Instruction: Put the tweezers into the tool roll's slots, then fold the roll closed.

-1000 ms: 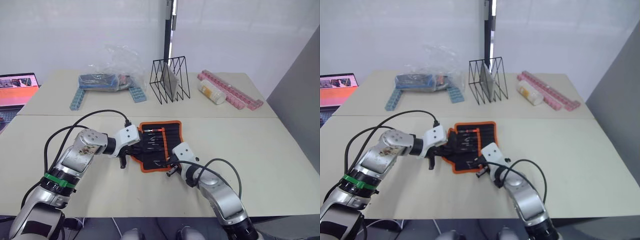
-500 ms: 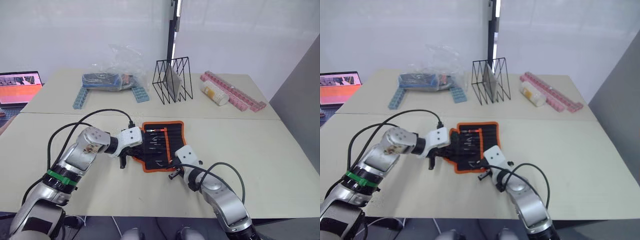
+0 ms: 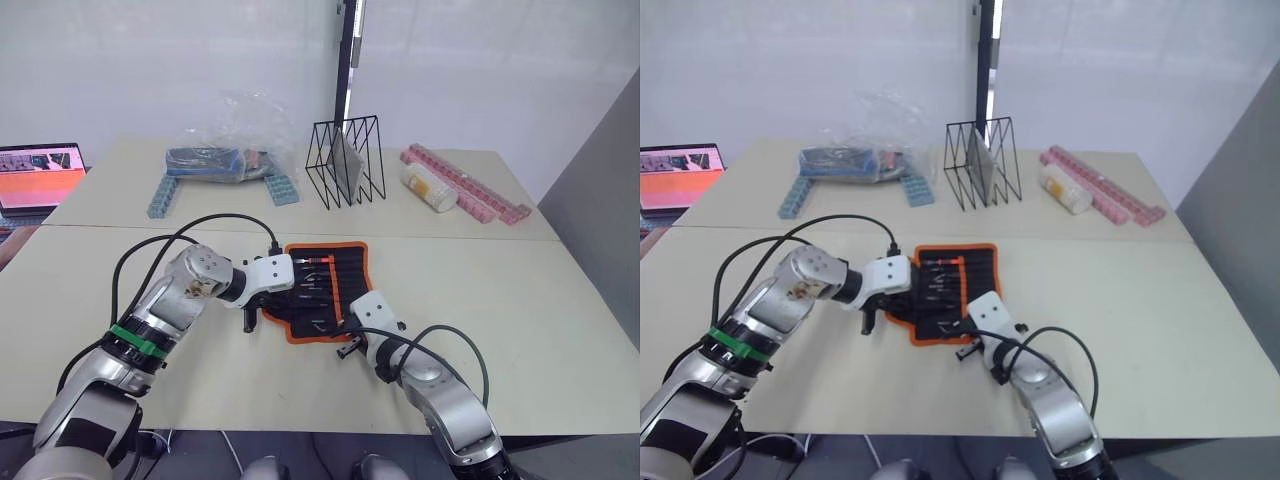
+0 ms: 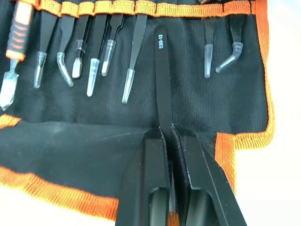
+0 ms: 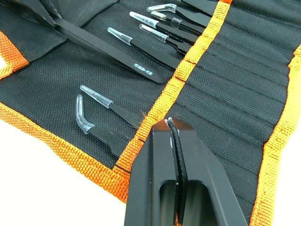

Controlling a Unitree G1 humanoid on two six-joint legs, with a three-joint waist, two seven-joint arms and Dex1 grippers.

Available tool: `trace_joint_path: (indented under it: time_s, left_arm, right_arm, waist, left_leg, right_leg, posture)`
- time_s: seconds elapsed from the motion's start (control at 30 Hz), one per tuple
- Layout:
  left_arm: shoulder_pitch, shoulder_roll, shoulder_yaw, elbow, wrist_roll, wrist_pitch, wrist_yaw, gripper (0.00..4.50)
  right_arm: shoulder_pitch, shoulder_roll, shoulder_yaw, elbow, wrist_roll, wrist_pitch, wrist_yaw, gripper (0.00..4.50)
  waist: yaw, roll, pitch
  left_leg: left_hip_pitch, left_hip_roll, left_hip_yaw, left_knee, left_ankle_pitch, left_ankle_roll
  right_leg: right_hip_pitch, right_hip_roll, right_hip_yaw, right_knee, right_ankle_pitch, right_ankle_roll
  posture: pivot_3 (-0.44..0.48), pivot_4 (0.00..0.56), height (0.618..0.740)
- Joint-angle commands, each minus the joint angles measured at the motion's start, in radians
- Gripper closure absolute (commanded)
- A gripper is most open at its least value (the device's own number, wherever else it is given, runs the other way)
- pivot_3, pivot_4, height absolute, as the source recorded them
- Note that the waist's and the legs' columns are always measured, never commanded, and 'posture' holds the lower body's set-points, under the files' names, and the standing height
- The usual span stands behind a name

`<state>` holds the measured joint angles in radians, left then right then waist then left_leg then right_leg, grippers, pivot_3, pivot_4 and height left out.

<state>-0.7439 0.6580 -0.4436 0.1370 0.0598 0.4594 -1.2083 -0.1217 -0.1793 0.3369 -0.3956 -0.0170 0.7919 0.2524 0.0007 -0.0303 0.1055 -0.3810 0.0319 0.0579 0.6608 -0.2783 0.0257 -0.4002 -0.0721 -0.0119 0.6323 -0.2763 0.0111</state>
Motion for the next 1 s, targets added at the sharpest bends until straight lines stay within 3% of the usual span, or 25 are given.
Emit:
trace_joint_path:
  time_s: [0.03, 0.47, 0.77, 1.0]
  left_arm:
    - [-0.031, -0.028, -0.017, 0.016, 0.018, -0.015, -0.006, 4.47]
    - [-0.088, -0.134, -0.042, 0.080, 0.051, -0.056, -0.028, 4.47]
    - [-0.092, -0.112, -0.036, 0.067, 0.052, -0.081, -0.068, 4.47]
    - [-0.112, -0.164, -0.052, 0.118, 0.073, -0.101, -0.026, 4.47]
  right_arm:
    - [0.072, -0.017, 0.039, 0.101, 0.001, 0.131, 0.007, 4.50]
    - [0.068, -0.017, 0.036, 0.111, 0.005, 0.137, -0.001, 4.50]
    - [0.065, -0.015, 0.031, 0.116, 0.005, 0.135, -0.003, 4.50]
    - [0.064, -0.010, 0.036, 0.120, 0.005, 0.131, -0.003, 4.50]
  waist:
    - [0.001, 0.000, 0.000]
    - [0.013, -0.001, -0.001]
    - [0.002, 0.000, -0.001]
    - [0.002, 0.000, -0.001]
  left_leg:
    - [0.001, 0.000, 0.000, 0.000, 0.000, 0.000]
    - [0.009, -0.003, -0.004, 0.000, 0.000, 0.001]
    - [0.009, -0.001, -0.005, 0.001, -0.001, 0.002]
    - [0.009, -0.002, -0.005, 0.001, -0.001, 0.002]
  right_leg:
    - [0.001, 0.000, 0.000, 0.000, 0.000, 0.000]
    - [0.012, -0.001, 0.001, -0.001, -0.001, 0.002]
    - [0.012, 0.002, 0.002, -0.001, -0.001, 0.002]
    - [0.012, 0.002, 0.002, -0.001, -0.001, 0.002]
  posture:
    - [0.000, 0.150, 0.737]
    - [0.000, 0.150, 0.737]
    - [0.000, 0.150, 0.737]
    - [0.000, 0.150, 0.737]
